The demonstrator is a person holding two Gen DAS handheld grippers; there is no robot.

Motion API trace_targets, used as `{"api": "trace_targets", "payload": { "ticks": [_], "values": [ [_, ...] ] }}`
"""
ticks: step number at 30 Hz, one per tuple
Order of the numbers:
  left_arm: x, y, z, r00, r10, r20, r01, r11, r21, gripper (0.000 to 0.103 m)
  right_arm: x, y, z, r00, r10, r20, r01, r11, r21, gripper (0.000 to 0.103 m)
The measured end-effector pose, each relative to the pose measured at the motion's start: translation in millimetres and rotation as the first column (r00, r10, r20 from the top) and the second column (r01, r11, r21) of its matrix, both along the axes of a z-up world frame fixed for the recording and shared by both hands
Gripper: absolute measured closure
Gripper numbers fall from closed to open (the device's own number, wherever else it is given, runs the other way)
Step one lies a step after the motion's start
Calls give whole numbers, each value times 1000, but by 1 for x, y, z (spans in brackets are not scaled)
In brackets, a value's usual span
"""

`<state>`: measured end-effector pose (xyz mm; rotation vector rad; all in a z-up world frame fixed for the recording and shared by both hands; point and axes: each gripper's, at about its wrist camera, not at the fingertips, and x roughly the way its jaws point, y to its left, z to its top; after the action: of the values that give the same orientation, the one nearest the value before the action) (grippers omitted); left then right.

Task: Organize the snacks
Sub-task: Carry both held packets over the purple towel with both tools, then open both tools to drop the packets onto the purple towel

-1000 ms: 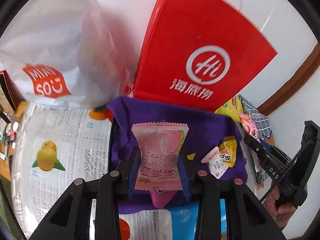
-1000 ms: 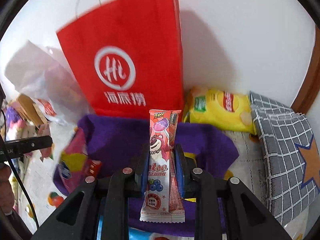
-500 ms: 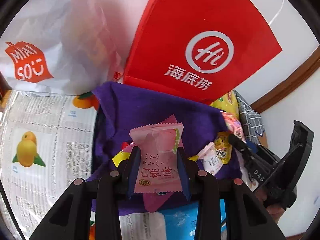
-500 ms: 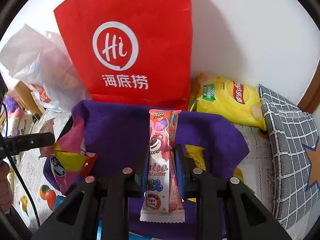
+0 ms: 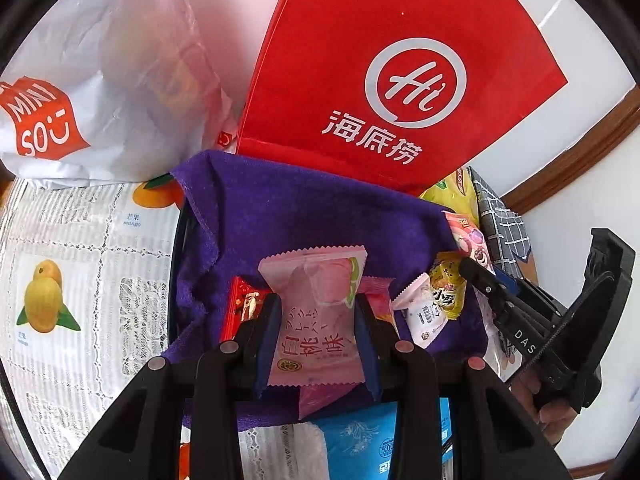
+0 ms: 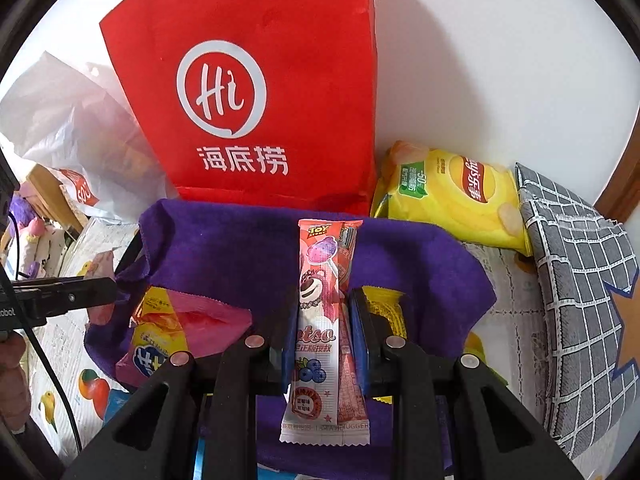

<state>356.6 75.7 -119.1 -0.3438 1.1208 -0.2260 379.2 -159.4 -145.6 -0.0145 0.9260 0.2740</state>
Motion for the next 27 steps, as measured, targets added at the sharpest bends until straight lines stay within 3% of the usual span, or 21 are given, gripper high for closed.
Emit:
{"api": "trace_targets", "payload": {
  "ticks": [27],
  "values": [
    [6, -10, -18, 999, -19, -49, 20, 1000, 17, 69, 11, 15, -19, 996, 24, -83, -27, 999, -38, 78]
  ]
}}
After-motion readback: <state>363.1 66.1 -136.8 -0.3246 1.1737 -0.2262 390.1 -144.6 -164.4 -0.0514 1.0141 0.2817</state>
